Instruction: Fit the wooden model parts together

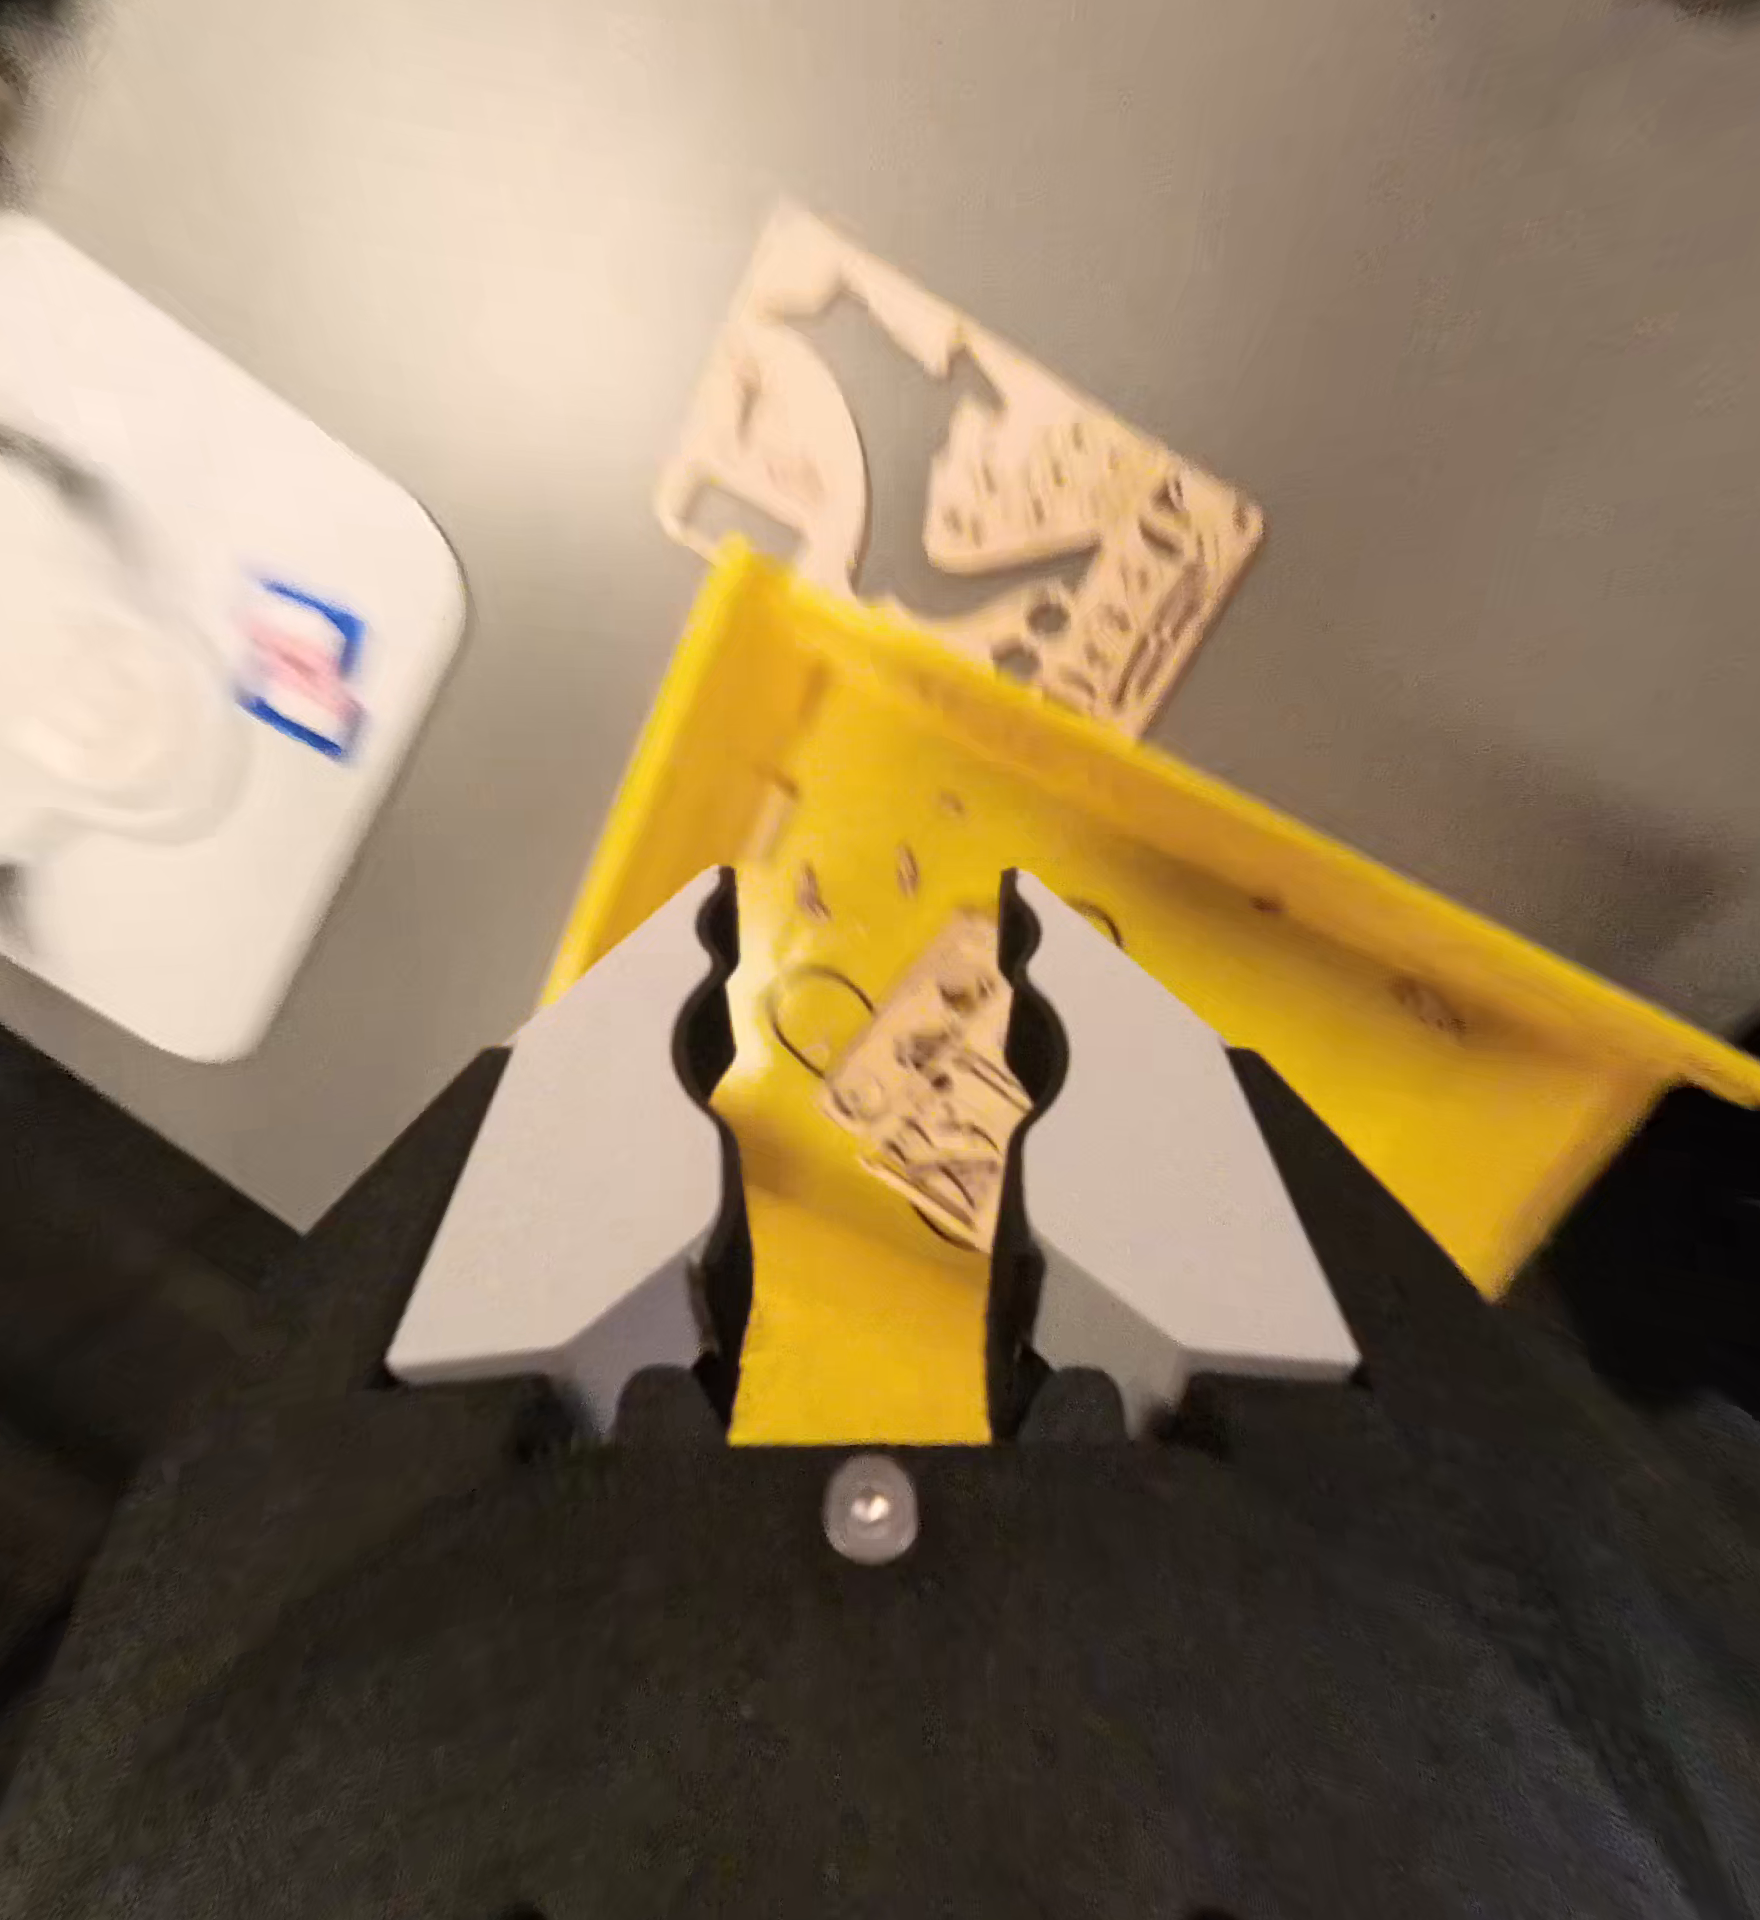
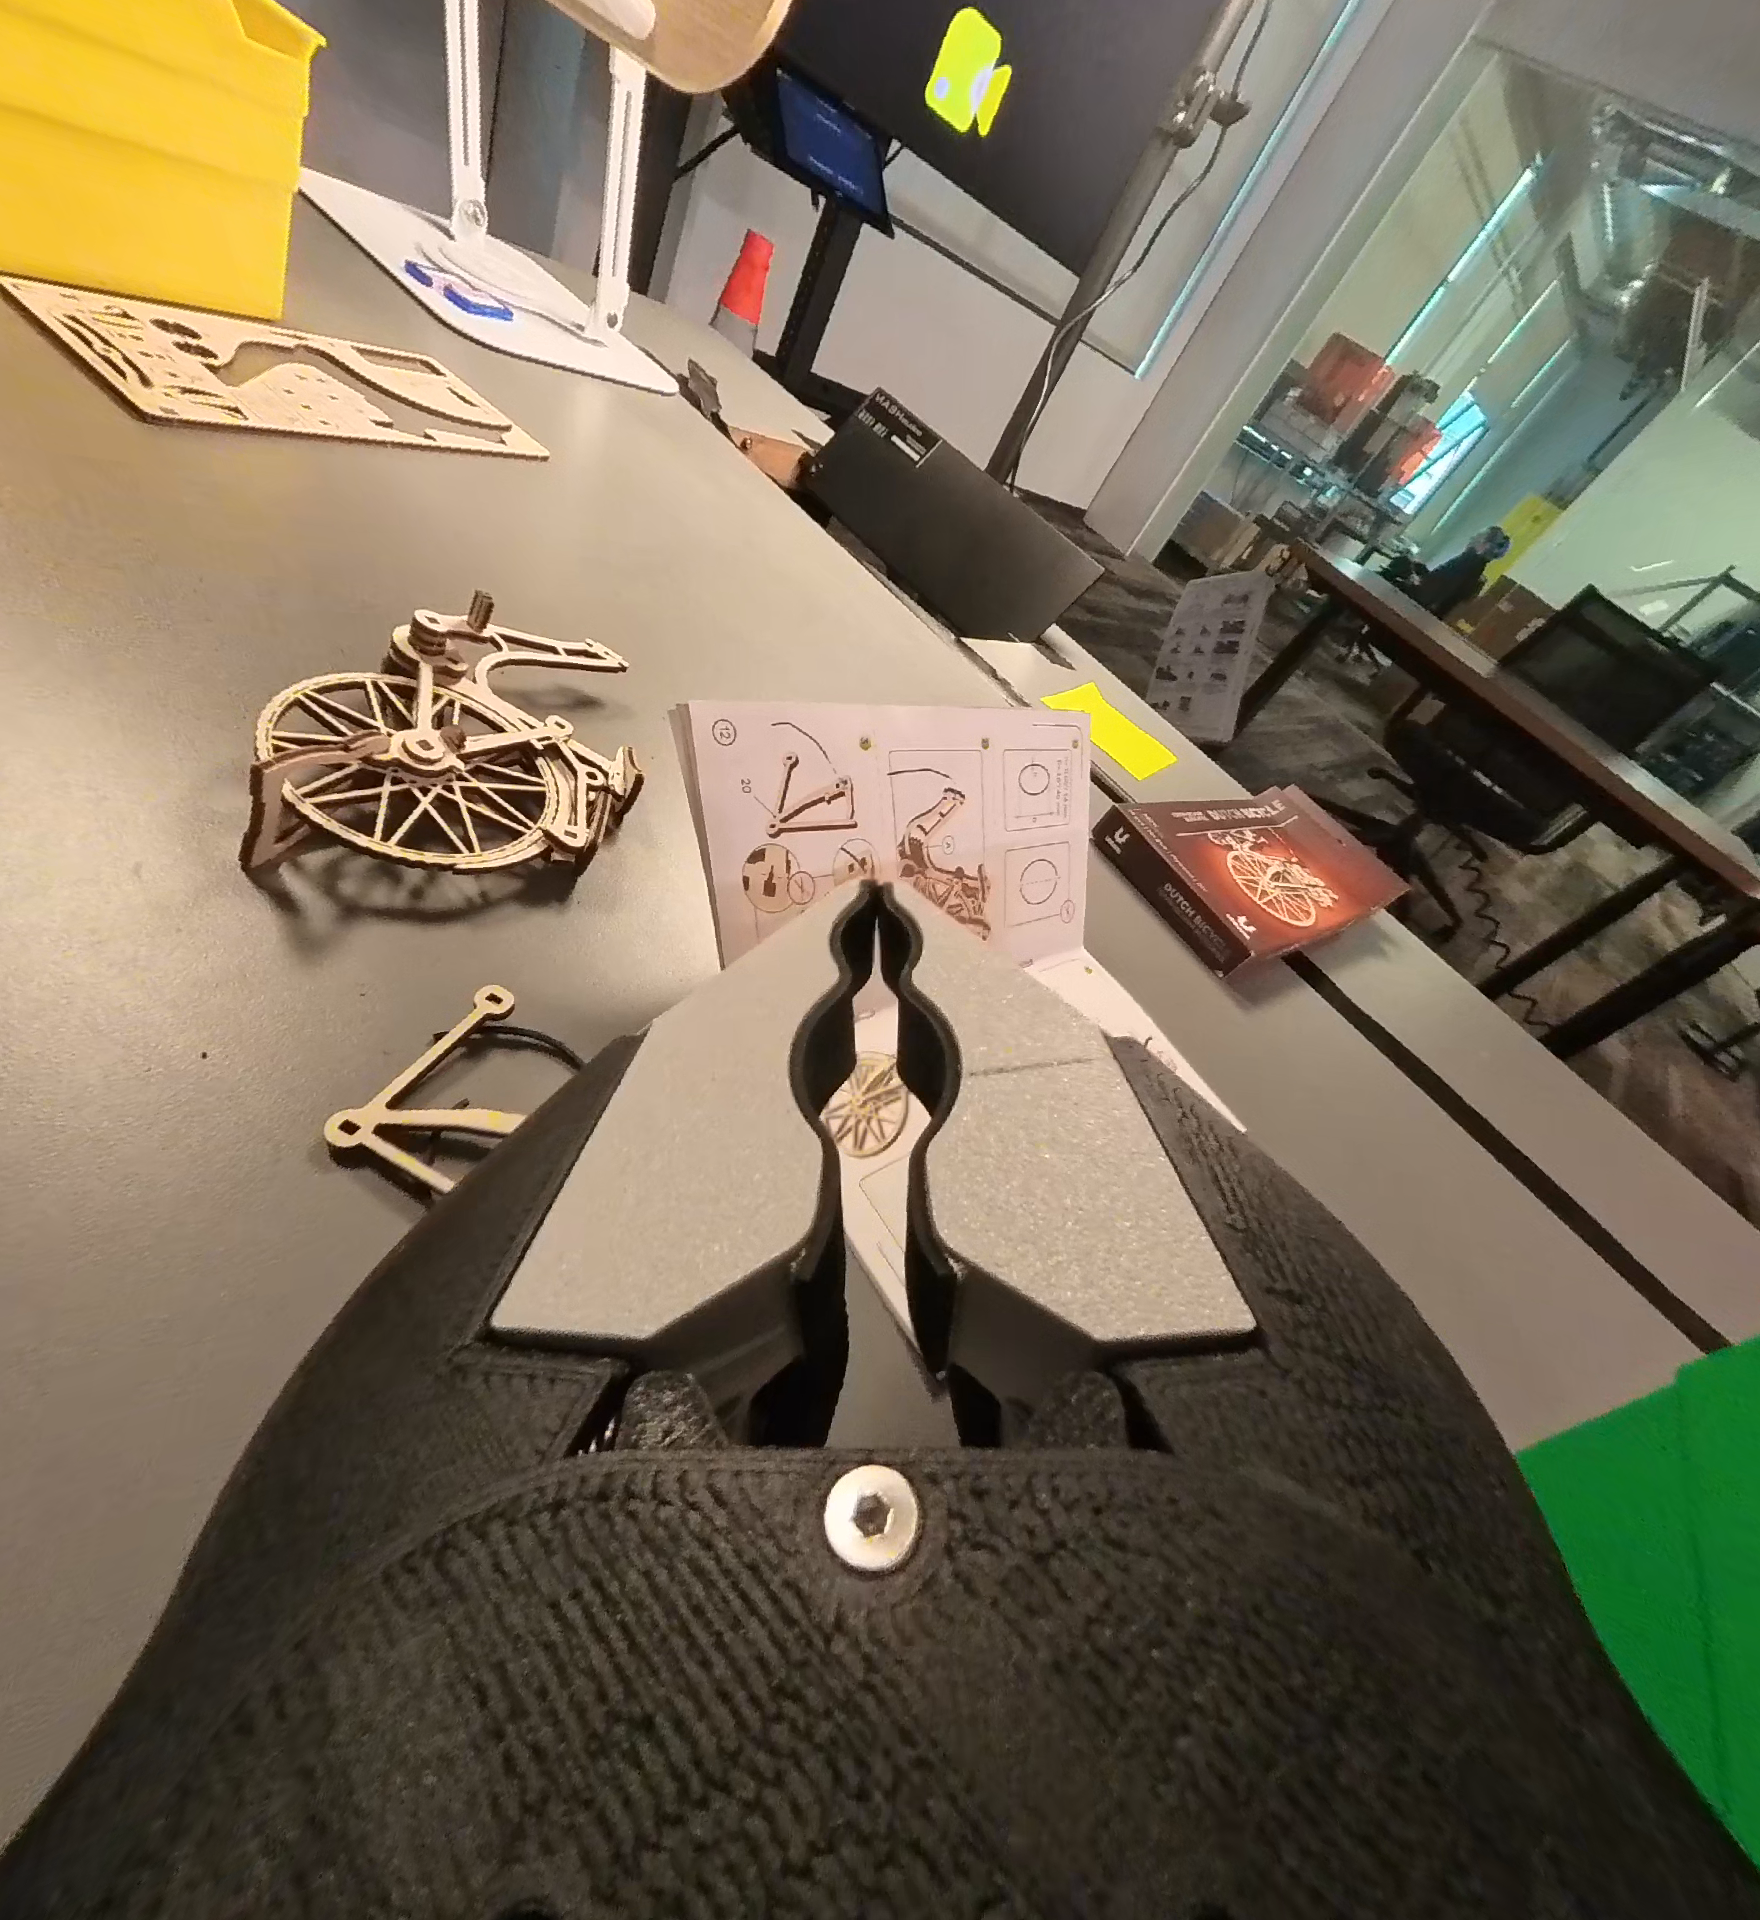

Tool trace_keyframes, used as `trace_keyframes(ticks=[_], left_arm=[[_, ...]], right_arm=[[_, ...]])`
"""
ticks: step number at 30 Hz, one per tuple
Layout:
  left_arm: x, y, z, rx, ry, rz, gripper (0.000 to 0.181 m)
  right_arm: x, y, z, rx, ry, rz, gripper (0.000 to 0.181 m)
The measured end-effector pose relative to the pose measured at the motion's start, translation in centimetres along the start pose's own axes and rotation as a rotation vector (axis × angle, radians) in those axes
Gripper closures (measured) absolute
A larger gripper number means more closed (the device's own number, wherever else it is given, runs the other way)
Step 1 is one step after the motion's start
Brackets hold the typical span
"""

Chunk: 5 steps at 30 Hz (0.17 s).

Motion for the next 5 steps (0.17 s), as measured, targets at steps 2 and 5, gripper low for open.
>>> trace_keyframes(ticks=[2,5], left_arm=[[0.5,-3.0,-0.4,0.031,-0.13,0.065,0.138],[1.5,-7.6,2.3,-0.099,-0.266,0.234,0.14]], right_arm=[[0.0,0.0,0.1,0.0,-0.004,0.005,0.181],[0.0,0.0,0.0,-0.001,-0.007,0.008,0.181]])
Point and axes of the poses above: each gripper's, where its closed fingertips meet, z out along the fingers, y out of its underside, x = y × z across the jaws, the point moved 9 cm from there along -z, back along the fingers, and after that the axes turned 15 degrees about -x, right-handed, at the moved point
